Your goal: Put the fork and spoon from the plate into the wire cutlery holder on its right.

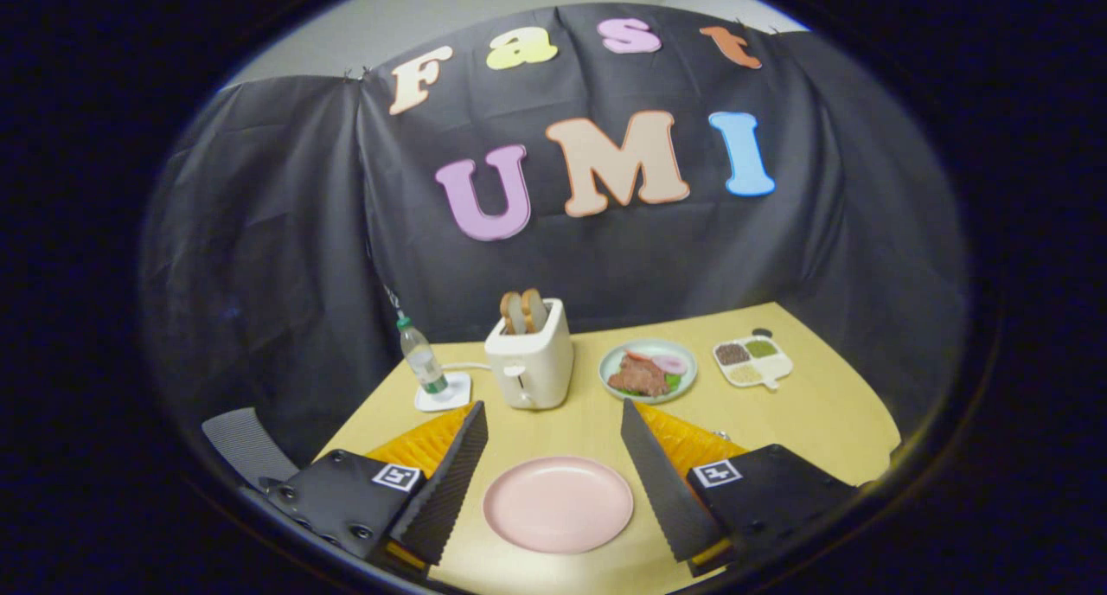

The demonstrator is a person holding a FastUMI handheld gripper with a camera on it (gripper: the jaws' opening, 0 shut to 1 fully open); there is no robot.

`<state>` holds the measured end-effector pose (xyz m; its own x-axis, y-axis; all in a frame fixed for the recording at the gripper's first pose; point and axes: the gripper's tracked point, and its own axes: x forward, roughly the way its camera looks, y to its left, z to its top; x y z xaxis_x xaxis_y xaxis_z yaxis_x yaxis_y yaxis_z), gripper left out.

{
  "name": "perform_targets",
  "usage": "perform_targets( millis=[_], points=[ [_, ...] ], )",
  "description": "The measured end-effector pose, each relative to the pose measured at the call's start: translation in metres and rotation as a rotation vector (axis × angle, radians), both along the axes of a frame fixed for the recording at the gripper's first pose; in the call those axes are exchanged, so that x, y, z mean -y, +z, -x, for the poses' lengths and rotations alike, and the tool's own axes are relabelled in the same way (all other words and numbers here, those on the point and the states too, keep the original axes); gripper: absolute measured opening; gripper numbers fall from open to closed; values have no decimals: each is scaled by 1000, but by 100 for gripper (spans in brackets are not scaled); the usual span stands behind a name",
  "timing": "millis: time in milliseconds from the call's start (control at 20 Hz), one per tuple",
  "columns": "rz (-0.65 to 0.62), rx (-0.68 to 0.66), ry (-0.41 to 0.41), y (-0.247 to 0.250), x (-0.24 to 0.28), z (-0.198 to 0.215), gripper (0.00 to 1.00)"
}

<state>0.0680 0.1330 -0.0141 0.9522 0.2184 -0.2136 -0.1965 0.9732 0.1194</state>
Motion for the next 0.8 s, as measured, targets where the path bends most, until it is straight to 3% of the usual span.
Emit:
perform_targets(
  millis=[250, 800],
  points=[
    [51, 147, -44, 36, 8, 3, 97],
    [19, 117, -50, 19, 3, 30, 97]
  ],
)
